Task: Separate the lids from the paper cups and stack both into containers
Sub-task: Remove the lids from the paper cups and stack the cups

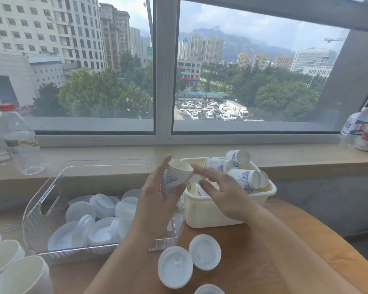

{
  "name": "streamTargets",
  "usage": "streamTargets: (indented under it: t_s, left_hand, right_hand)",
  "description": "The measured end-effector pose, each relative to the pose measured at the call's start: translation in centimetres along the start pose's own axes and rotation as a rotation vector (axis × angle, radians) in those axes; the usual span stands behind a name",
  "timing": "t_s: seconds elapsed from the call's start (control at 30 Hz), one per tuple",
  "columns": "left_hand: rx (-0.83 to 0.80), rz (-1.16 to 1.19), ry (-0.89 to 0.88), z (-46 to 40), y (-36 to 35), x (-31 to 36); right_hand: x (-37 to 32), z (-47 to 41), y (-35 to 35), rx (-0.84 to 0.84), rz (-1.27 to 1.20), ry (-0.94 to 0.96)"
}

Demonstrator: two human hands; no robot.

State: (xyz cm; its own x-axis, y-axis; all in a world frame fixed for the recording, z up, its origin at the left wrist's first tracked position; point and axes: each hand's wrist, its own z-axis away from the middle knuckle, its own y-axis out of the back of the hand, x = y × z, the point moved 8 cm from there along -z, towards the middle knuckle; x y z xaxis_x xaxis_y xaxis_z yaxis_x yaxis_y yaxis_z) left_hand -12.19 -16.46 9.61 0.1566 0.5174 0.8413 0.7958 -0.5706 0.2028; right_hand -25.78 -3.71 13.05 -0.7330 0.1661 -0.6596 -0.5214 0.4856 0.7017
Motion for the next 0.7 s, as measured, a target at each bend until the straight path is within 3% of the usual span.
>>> streamTargets:
  t_s: [0.3,0.53,0.7]
  left_hand:
    - [0.019,-0.032,0.012,0.4,-0.2,-1.3]
    - [-0.004,-0.008,0.042,0.6,0.1,-2.1]
    - [0.006,-0.014,0.061,0.7,0.1,-2.4]
  right_hand:
    - [2.4,-3.5,-0.3,-0.175,0.579,-0.038]
    - [2.3,-5.1,-1.1,-0.276,0.756,0.029]
    - [1.1,-5.1,0.1,-0.217,0.795,0.067]
